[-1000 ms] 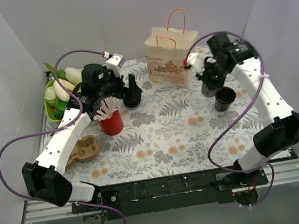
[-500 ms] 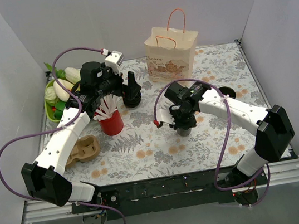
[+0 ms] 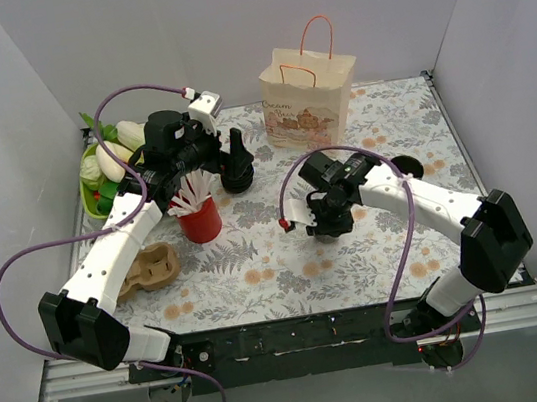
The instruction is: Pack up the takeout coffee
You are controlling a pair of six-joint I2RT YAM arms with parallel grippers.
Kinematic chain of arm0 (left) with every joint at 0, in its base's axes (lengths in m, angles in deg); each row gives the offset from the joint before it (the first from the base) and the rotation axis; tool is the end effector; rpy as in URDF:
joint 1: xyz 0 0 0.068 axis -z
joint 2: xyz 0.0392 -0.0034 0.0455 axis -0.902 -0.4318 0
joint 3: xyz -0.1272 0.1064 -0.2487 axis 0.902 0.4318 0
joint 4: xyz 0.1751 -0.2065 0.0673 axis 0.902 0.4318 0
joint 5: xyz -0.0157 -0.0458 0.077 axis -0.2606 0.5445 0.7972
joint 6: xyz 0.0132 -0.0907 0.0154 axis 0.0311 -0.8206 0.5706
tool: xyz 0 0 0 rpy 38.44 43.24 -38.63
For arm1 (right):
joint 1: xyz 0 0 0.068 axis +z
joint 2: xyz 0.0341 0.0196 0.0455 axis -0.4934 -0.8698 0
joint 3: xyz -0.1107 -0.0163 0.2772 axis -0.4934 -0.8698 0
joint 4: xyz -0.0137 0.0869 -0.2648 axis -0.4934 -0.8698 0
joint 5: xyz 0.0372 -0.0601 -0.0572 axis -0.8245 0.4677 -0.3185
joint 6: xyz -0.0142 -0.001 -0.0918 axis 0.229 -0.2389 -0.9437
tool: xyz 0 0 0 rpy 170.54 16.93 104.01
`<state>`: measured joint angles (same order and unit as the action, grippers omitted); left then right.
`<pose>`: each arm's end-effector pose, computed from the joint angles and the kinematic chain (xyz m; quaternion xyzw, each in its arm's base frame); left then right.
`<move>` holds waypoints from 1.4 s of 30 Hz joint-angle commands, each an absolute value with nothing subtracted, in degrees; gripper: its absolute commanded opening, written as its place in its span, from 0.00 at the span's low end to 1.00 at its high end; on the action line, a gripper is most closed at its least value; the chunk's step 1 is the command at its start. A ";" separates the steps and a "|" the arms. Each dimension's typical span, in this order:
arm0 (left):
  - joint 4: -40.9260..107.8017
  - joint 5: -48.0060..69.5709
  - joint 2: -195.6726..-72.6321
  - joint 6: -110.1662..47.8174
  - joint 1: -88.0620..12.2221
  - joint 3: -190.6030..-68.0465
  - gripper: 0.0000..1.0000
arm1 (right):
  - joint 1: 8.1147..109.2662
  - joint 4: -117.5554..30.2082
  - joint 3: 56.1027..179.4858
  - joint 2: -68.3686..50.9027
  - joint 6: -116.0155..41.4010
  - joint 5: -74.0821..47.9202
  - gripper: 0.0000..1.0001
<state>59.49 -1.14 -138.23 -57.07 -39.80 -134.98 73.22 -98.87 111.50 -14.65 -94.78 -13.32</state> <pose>0.3240 -0.1803 0.3859 -0.0005 0.8383 -0.3976 0.3729 0.2228 0.2285 0.2309 -0.7306 0.6641 0.0591 0.1475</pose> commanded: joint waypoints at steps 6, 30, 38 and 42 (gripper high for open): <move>59.27 -1.79 -138.72 -57.39 -39.55 -137.22 0.98 | 61.49 -99.86 119.32 -9.39 -88.87 -15.55 0.34; 59.10 -3.02 -140.57 -58.97 -39.46 -138.54 0.98 | 31.67 -96.87 122.84 -21.26 -79.37 -11.41 0.53; 59.36 -2.75 -140.57 -58.79 -39.46 -138.45 0.98 | 31.67 -96.60 124.16 -18.97 -79.63 -14.05 0.53; 59.27 -3.02 -140.84 -59.06 -39.55 -138.37 0.98 | 31.76 -98.18 122.32 -20.11 -80.16 -16.34 0.53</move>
